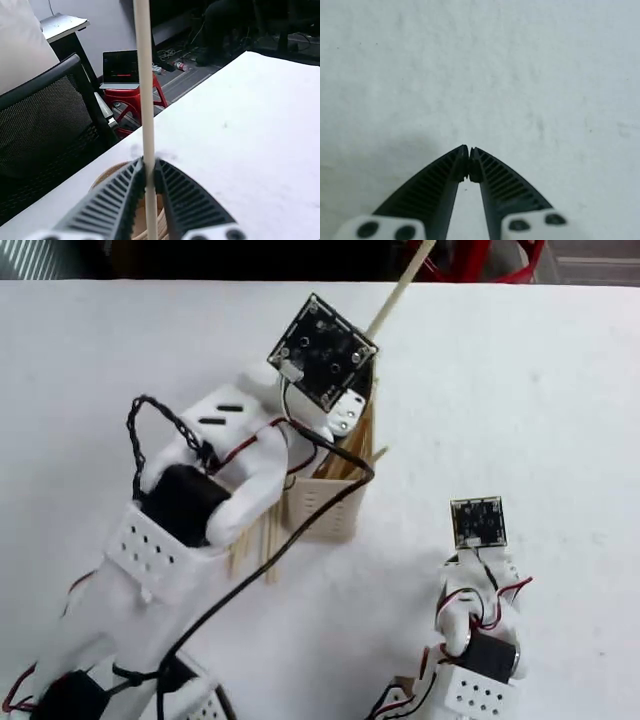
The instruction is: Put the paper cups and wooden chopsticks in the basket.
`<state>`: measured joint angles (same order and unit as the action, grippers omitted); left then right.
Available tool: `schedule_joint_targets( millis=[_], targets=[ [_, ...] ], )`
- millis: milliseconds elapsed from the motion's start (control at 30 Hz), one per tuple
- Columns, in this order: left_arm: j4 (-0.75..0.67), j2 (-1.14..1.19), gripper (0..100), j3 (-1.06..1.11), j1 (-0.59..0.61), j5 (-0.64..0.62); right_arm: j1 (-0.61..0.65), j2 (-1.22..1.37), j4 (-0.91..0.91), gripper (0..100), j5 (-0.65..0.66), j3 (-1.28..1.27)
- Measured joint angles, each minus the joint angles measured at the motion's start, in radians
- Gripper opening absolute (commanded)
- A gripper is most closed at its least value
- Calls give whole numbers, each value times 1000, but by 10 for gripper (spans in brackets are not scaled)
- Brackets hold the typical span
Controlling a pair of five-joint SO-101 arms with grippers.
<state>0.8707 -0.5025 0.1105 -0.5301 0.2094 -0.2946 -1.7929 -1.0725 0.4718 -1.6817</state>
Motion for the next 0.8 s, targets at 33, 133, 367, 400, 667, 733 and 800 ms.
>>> schedule_joint_targets(
  millis=[33,133,367,400,667,733,800],
  targets=[
    [0,0,47,0,-2,0,0,0,0,18,0,0],
    [0,2,93,0,-2,0,0,0,0,18,0,0],
    [0,0,94,14,-2,0,0,0,0,18,0,0],
    [0,2,94,15,-2,0,0,0,0,18,0,0],
    [0,0,94,15,12,0,0,0,0,18,0,0],
    [0,-14,94,15,63,0,0,0,0,18,0,0],
    [11,-58,94,15,157,0,0,0,0,18,0,0]
  ],
)
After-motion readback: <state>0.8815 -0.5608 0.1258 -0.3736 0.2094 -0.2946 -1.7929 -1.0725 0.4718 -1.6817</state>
